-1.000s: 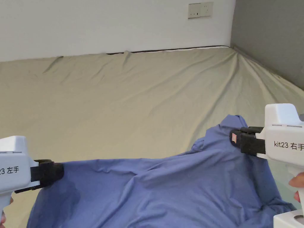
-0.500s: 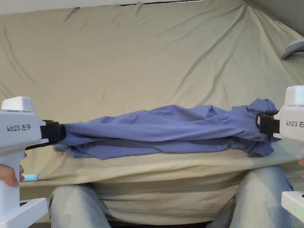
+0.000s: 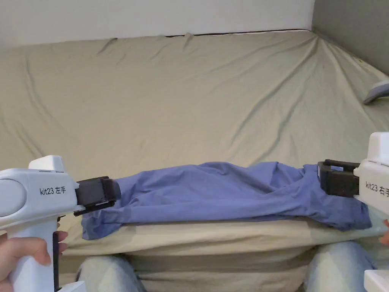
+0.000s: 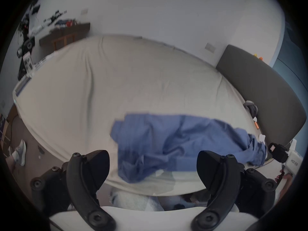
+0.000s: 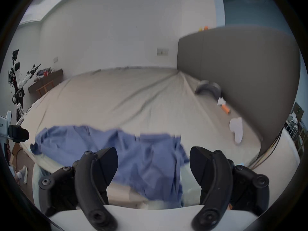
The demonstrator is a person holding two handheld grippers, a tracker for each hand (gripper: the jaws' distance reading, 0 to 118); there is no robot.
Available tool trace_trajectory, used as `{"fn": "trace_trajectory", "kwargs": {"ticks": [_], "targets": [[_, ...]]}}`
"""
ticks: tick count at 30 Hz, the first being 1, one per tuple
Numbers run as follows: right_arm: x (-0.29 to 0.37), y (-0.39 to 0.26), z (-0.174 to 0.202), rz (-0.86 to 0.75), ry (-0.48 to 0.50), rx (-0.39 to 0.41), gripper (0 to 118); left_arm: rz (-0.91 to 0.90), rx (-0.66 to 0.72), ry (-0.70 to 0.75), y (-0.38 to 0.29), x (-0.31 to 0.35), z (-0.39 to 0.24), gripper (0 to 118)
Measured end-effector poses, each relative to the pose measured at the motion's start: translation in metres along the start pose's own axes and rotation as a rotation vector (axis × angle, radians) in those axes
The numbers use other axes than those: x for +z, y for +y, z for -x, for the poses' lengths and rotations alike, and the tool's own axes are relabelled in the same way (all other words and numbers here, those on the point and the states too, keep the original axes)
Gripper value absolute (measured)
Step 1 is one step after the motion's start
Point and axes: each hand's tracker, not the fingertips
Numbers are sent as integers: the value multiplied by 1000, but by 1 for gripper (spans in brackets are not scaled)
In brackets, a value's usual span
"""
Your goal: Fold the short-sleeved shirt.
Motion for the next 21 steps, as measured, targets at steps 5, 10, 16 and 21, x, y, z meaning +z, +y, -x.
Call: {"fn": "trace_trajectory", "kwargs": {"ticks": [5, 10, 16, 21], "targets": [[6, 48, 36, -232, 5, 76, 7, -193, -102, 24, 37, 34, -12, 0], [-24, 62, 65, -217, 119, 83, 0, -146, -16, -29, 55, 12, 7, 0], [-52, 59, 57, -156, 391, -70, 0, 34, 247, -255, 26, -53, 68, 39], [-64, 63, 58, -135, 418, -143, 0, 174, 401, -373, 4, -103, 80, 111]]}}
